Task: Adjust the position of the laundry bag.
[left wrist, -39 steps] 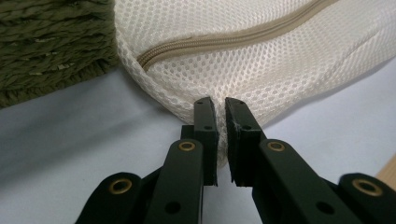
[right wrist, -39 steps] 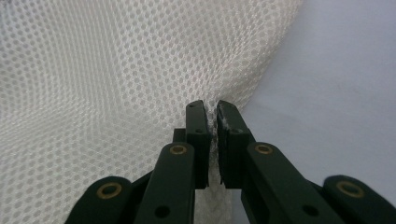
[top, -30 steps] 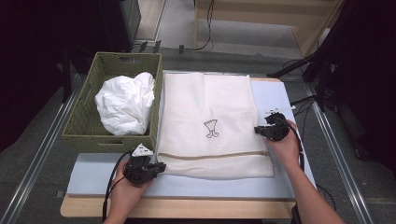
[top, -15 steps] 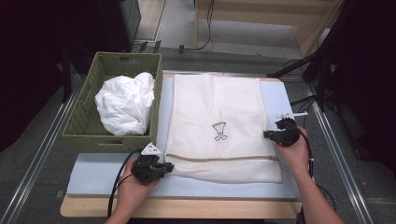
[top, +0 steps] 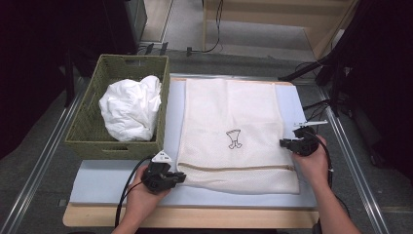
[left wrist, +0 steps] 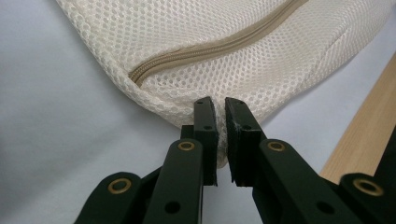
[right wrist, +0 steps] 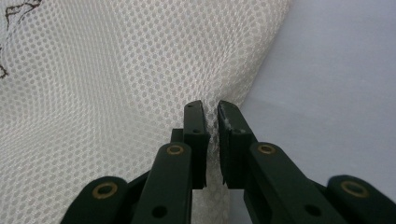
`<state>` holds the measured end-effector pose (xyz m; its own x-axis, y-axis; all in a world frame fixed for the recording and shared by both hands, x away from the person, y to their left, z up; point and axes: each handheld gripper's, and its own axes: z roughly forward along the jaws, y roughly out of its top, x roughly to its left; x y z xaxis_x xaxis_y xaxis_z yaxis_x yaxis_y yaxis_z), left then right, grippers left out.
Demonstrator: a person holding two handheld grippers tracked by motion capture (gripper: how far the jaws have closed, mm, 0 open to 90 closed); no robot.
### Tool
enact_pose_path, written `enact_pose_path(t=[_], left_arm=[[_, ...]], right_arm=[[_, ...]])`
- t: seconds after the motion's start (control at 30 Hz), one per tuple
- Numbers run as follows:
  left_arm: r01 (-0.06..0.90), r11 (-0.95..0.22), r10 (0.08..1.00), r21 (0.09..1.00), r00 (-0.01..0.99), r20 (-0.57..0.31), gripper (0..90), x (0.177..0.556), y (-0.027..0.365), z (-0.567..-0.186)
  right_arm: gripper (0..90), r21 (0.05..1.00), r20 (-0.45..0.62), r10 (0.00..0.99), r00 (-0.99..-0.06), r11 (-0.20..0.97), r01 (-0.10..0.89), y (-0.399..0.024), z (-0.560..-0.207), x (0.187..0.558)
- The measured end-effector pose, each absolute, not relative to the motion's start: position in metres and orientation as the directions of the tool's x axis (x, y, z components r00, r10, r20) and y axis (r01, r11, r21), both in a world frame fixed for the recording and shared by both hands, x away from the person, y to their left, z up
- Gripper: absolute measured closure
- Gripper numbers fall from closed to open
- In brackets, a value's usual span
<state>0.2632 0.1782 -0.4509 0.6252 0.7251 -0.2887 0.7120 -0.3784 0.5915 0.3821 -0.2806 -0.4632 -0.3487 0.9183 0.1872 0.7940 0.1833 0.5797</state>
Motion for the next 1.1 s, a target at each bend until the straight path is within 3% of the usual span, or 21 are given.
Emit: enact_pose_path(t=[0.13, 0.27, 0.37, 0.4, 0.43, 0.47, 0.63, 1.1], left_arm=[[0.752, -0.352, 0.724, 0.557, 0.596, -0.347, 84.9, 0.261, 0.182, -0.451], [0.742, -0.370, 0.721, 0.559, 0.609, -0.331, 81.3, 0.263, 0.181, -0.452], [0.731, -0.381, 0.712, 0.566, 0.623, -0.325, 65.6, 0.263, 0.181, -0.448], [0.731, -0.381, 0.712, 0.566, 0.623, -0.325, 60.8, 0.263, 0.181, -0.448], [0.723, -0.375, 0.699, 0.580, 0.632, -0.336, 60.8, 0.262, 0.182, -0.444], [0.716, -0.373, 0.695, 0.589, 0.637, -0.334, 53.1, 0.260, 0.183, -0.436], [0.704, -0.337, 0.680, 0.626, 0.641, -0.355, 44.9, 0.264, 0.184, -0.427], [0.677, -0.397, 0.646, 0.620, 0.686, -0.335, 39.6, 0.280, 0.172, -0.423]], right_arm=[[84.0, 0.566, 0.190, 0.918, -0.348, 0.188, 0.803, -0.279, -0.463, 0.381], [82.8, 0.566, 0.195, 0.914, -0.357, 0.192, 0.801, -0.280, -0.465, 0.381], [71.6, 0.571, 0.204, 0.911, -0.359, 0.187, 0.799, -0.281, -0.466, 0.381], [71.6, 0.571, 0.204, 0.911, -0.359, 0.187, 0.799, -0.281, -0.466, 0.381], [67.7, 0.571, 0.213, 0.910, -0.355, 0.179, 0.801, -0.282, -0.466, 0.381], [61.2, 0.563, 0.254, 0.907, -0.336, 0.144, 0.814, -0.285, -0.463, 0.378], [52.4, 0.586, 0.263, 0.906, -0.332, 0.124, 0.801, -0.292, -0.460, 0.376], [54.6, 0.613, 0.234, 0.906, -0.353, 0.144, 0.777, -0.292, -0.452, 0.372]])
